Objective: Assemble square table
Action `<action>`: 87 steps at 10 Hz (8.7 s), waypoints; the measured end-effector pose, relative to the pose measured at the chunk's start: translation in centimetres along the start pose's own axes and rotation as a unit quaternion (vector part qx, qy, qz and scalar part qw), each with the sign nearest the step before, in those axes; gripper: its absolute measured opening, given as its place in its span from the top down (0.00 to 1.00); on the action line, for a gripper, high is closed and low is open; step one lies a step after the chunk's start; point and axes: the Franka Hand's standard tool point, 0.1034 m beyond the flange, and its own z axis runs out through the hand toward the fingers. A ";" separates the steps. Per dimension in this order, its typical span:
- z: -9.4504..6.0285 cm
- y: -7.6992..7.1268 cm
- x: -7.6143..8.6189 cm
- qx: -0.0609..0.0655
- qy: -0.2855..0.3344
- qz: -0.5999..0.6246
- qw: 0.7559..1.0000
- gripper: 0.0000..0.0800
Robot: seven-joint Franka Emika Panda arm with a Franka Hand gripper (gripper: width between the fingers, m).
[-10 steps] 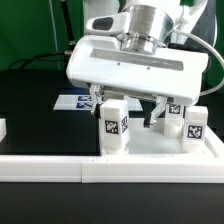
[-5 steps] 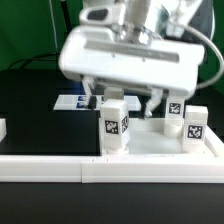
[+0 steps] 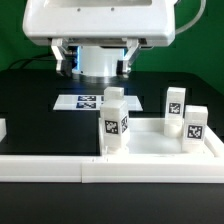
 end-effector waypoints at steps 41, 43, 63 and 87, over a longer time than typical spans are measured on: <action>4.4 -3.9 -5.9 -0.079 -0.173 0.379 0.905 0.19; 4.4 -3.6 -5.8 -0.061 -0.173 0.291 0.939 0.19; 4.6 -2.2 -5.6 0.003 -0.186 -0.052 0.981 0.64; 5.6 -2.7 -6.4 0.023 -0.204 -0.029 0.978 0.19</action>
Offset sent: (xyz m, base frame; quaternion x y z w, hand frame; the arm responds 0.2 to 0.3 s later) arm 0.0090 0.0239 -0.0329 0.0022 -0.2125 -0.0163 0.9770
